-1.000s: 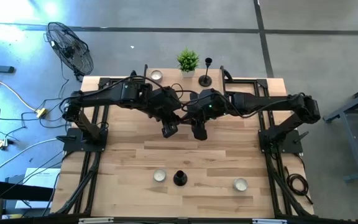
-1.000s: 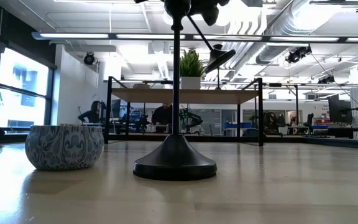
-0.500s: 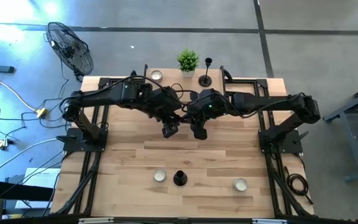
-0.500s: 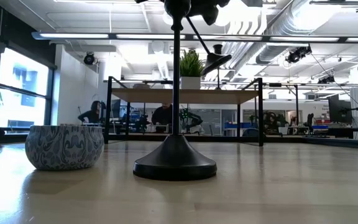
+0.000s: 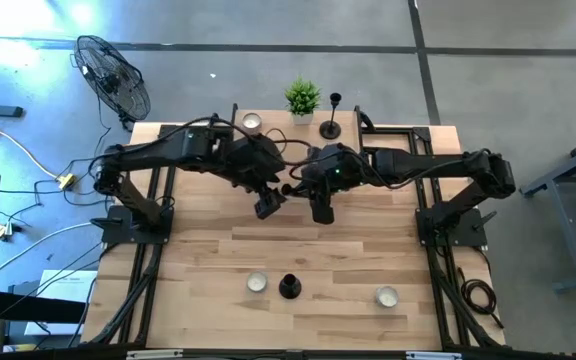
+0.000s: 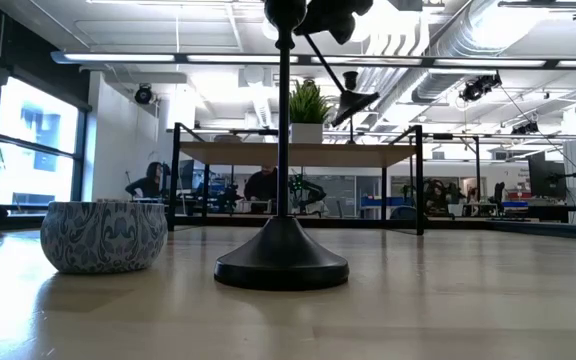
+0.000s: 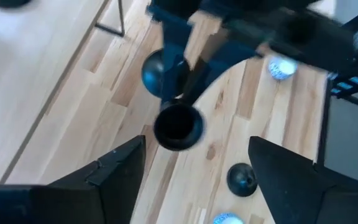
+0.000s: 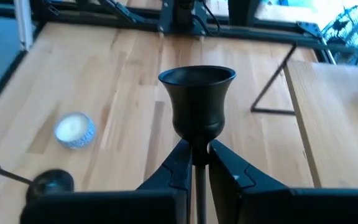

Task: Pick & Place candle stick holders
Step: Put the left black candle holder on the shelf

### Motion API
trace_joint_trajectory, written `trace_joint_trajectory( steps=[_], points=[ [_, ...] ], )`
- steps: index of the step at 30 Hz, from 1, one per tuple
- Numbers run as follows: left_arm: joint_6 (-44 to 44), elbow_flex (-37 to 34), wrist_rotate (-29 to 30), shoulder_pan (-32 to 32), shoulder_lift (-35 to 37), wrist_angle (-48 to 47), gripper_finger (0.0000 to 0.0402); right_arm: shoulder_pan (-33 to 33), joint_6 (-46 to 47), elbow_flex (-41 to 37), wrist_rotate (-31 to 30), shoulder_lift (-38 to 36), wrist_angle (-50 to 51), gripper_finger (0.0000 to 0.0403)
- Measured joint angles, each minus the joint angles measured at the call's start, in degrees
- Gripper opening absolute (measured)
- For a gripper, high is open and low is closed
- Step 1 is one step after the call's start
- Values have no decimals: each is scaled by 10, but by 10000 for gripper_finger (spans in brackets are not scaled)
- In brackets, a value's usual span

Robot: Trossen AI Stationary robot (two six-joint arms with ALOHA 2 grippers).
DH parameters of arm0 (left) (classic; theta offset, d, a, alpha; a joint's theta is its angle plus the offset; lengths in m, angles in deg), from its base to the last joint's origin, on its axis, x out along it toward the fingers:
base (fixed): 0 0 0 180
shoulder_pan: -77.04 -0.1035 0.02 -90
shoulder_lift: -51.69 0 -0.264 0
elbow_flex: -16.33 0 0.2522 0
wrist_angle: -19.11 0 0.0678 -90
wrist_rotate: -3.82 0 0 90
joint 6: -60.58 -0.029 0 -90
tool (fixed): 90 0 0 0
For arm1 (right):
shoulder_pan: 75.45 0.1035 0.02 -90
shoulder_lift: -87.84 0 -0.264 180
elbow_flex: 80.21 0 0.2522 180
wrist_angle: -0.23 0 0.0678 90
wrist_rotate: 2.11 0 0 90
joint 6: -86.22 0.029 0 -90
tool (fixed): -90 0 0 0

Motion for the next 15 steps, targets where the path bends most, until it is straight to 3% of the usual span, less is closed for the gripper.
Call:
trace_joint_trajectory(
  steps=[10,15],
  points=[
    [-8,0,3,0,77,6,287,0,-17,0,-115,-68,63,24],
    [-7,0,57,0,108,12,287,-17,-16,0,-155,-143,65,24]
  ],
)
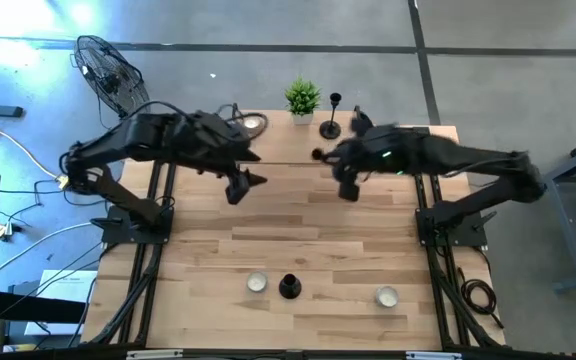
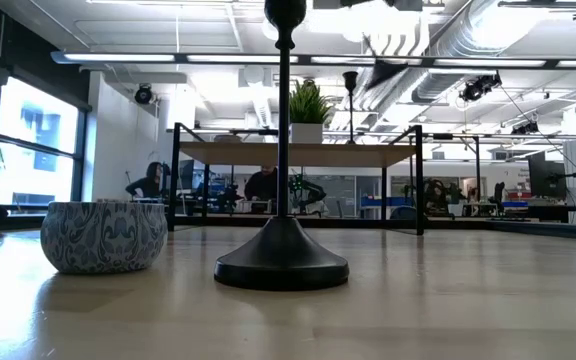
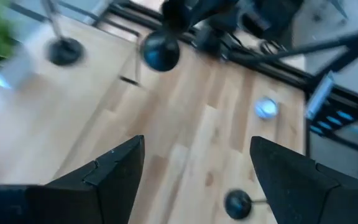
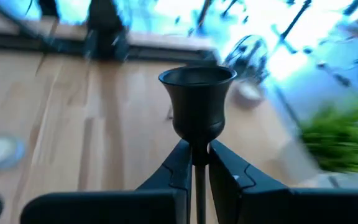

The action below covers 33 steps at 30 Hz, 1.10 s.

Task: Pick & Place candle stick holders
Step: Put the left black candle holder on the shelf

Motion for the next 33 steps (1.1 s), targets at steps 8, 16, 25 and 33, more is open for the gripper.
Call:
trace_joint_trajectory(
  steps=[8,16,25,33],
  points=[
    [-13,0,70,0,33,4,288,-67,42,-1,13,-115,-29,24],
    [-51,0,20,0,54,49,288,-112,86,-134,142,-162,-248,24],
    [-51,-32,31,0,60,44,288,-197,149,-315,166,-190,-425,24],
    [-46,-89,24,0,60,52,288,-256,152,-348,178,-175,-428,24]
  ],
)
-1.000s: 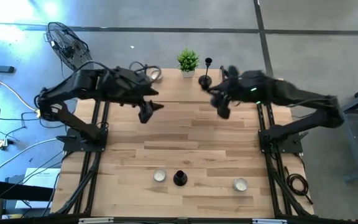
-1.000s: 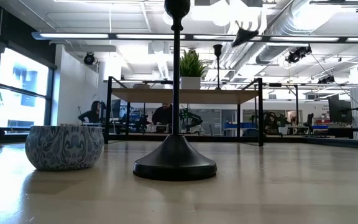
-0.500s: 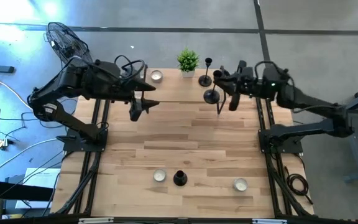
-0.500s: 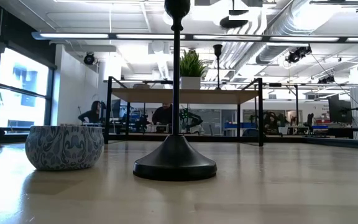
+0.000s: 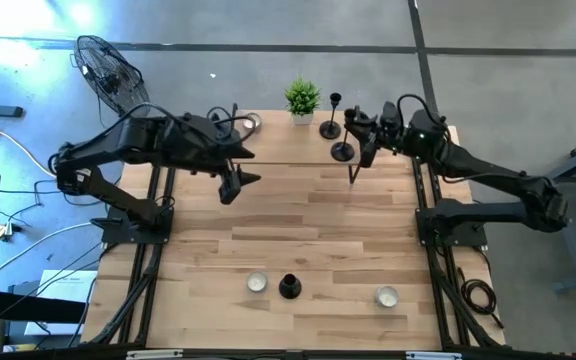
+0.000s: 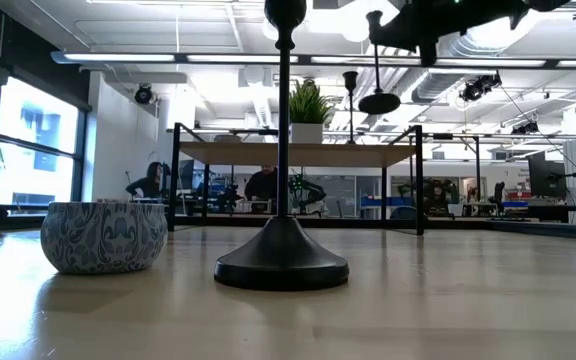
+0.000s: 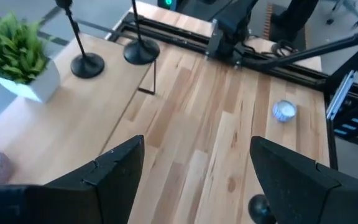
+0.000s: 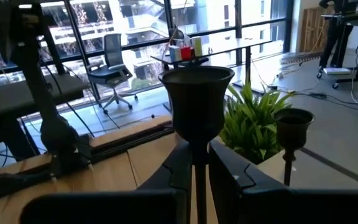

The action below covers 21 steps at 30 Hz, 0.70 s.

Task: Pick & Place candle stick holders
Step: Put the left black candle holder on the shelf

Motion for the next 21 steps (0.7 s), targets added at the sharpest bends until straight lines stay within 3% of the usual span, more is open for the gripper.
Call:
trace_joint_trajectory(
  steps=[9,21],
  points=[
    [1,-18,-67,0,0,55,288,-20,0,1,10,45,-8,24],
    [10,-18,-71,0,2,52,288,-51,6,1,40,76,-10,24]
  ],
)
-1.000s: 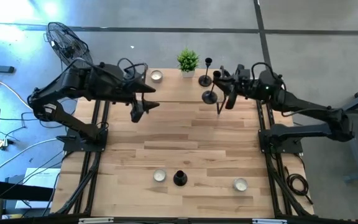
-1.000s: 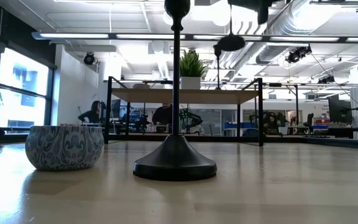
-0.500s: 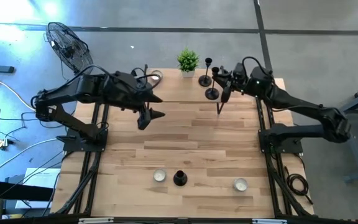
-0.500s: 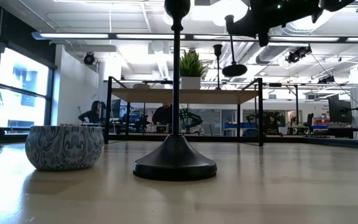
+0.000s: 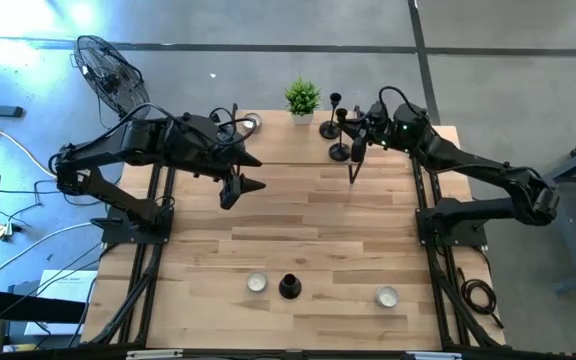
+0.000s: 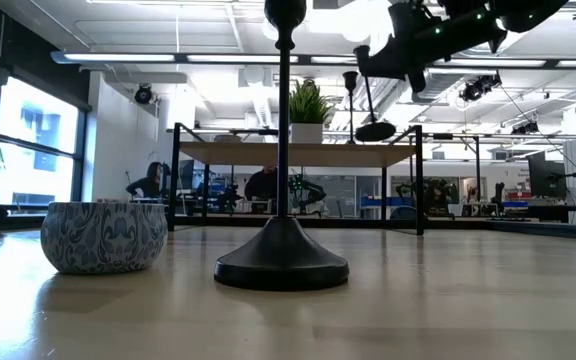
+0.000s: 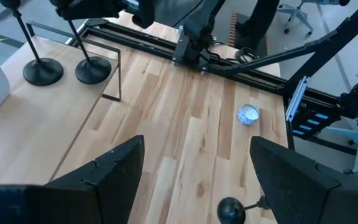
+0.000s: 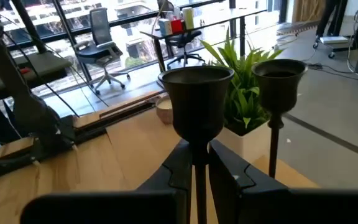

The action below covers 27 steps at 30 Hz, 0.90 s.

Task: Pick & Place candle stick holders
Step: Put the left black candle holder on the shelf

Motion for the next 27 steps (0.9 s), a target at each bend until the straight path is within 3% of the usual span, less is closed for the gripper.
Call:
trace_joint_trajectory(
  steps=[16,27],
  points=[
    [0,0,-12,0,0,0,288,-8,-6,1,15,7,34,24],
    [0,0,-12,0,0,0,288,17,-8,3,33,60,-32,23]
  ],
)
